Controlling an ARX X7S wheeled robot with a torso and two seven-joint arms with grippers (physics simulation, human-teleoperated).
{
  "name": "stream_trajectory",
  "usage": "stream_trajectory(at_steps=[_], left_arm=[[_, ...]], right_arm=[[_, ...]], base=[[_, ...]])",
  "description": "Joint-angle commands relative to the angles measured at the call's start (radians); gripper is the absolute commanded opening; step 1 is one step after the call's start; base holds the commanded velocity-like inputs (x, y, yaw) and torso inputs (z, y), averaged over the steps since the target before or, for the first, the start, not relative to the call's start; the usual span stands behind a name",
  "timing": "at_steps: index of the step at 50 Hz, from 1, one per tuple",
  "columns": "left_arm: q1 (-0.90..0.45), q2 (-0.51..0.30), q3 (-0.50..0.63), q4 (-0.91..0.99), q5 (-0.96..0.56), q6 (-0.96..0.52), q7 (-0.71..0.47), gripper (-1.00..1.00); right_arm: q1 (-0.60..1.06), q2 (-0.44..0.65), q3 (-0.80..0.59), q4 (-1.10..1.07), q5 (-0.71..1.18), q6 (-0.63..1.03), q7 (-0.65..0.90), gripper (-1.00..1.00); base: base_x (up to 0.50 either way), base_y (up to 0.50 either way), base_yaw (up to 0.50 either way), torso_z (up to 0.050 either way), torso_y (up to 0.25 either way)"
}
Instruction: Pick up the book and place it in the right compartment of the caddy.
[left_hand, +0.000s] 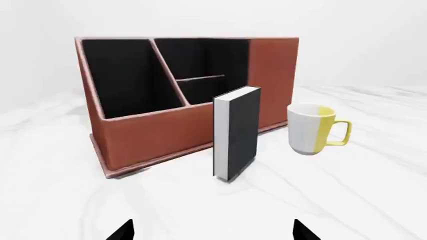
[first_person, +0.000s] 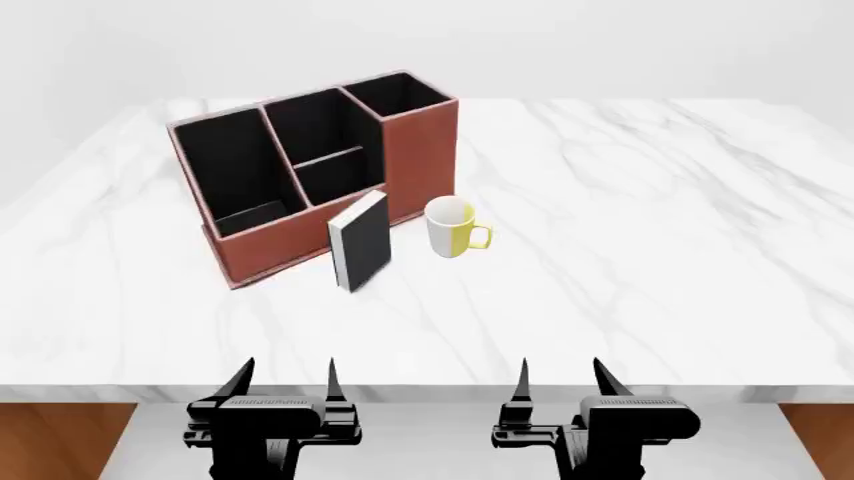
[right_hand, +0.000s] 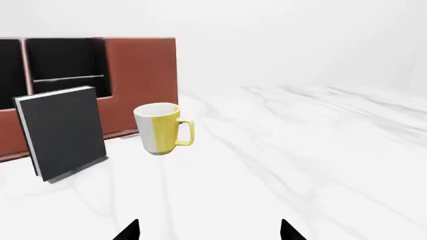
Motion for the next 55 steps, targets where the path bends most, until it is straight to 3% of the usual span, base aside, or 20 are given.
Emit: stream_trajectory(at_steps=[1,24,25,48,55], left_arm=[[0.002,-0.016,0.02,0.01,-0.016,-0.01,-0.018,1.0],[-0.001,-0.067,0.079,0.023,-0.066,-0.043,-0.072,1.0],[0.002,-0.01,0.013,0.025,-0.012,-0.044,-0.007,1.0],[0.002,-0.065,0.088,0.012,-0.046,-0.048,-0.074,1.0],[0.022,-0.082,0.084,0.133,-0.035,-0.046,-0.111,1.0]], right_arm=[[-0.002,0.016,-0.022,-0.003,0.007,0.0,0.023,1.0],[-0.009,0.064,-0.079,-0.012,0.05,-0.001,0.094,1.0],[-0.012,0.008,-0.015,-0.015,-0.005,0.003,0.029,1.0],[-0.015,0.065,-0.088,-0.013,0.045,0.001,0.094,1.0],[-0.034,0.08,-0.075,-0.144,0.07,0.009,0.115,1.0]], base=[[0.0,0.0,0.0,0.0,0.0],[0.0,0.0,0.0,0.0,0.0],[0.0,0.0,0.0,0.0,0.0],[0.0,0.0,0.0,0.0,0.0],[0.0,0.0,0.0,0.0,0.0]])
